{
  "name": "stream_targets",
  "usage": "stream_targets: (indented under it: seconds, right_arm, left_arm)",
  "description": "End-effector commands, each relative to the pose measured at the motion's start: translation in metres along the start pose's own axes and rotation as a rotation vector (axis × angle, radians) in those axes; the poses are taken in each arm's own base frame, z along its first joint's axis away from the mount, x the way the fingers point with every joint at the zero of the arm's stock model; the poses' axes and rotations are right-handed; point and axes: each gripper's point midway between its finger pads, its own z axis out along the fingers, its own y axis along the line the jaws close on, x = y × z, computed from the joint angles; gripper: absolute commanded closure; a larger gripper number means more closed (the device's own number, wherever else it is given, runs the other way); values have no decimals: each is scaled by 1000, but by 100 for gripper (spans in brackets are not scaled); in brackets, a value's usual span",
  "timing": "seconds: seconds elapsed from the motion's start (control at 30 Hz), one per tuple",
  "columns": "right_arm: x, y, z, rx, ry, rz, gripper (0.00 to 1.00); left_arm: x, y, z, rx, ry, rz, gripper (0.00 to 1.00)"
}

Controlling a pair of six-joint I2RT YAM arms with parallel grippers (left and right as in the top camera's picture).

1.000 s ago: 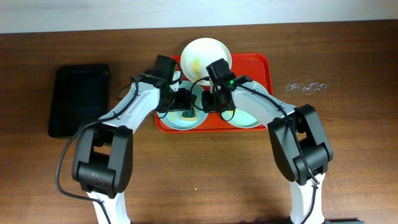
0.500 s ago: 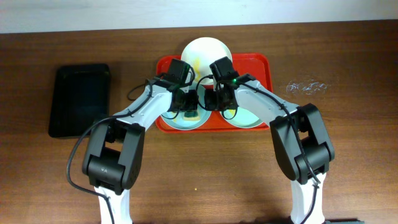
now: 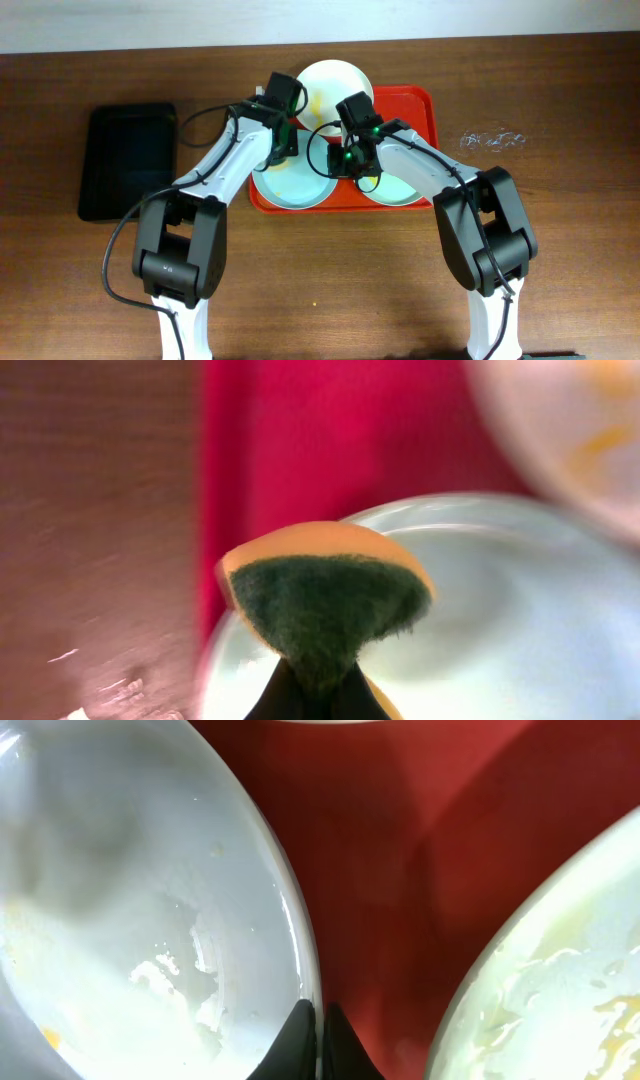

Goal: Clean dirty plates on tray and stack at the side
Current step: 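Scrub the light blue plate with the sponge while right gripper holds it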

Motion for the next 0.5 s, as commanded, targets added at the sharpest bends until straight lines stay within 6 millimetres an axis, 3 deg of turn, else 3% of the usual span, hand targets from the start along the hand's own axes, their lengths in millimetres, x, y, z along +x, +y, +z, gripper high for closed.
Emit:
stream_targets:
  seconds: [0.0, 0.1, 0.17, 0.23, 0.3, 0.37, 0.43, 0.47]
  right_arm:
    - [-1, 4, 0, -8, 2, -23, 96]
    - [-1, 4, 0, -8, 1, -23, 96]
    - [-1, 4, 0, -8, 2, -24, 96]
    - [-1, 4, 0, -8, 2, -24, 96]
    - [-1, 4, 0, -8, 2, -24, 96]
    - [-1, 4, 0, -8, 2, -24, 96]
    - [-1, 4, 0, -8, 1, -24, 96]
    - [-2, 5, 0, -10, -1, -24, 96]
  left_arm:
    - [6, -61, -7, 362, 74, -5, 100]
    - [24, -59, 25, 332, 124, -5, 100]
    - [29, -29, 54, 173, 127, -14, 100]
    - [30, 1, 65, 64, 135, -30, 100]
    - [25, 50, 69, -107, 120, -58, 100]
    - [26, 74, 69, -170, 132, -81, 100]
    - [24, 80, 59, -168, 136, -91, 100]
    - [17, 61, 41, -68, 122, -93, 100]
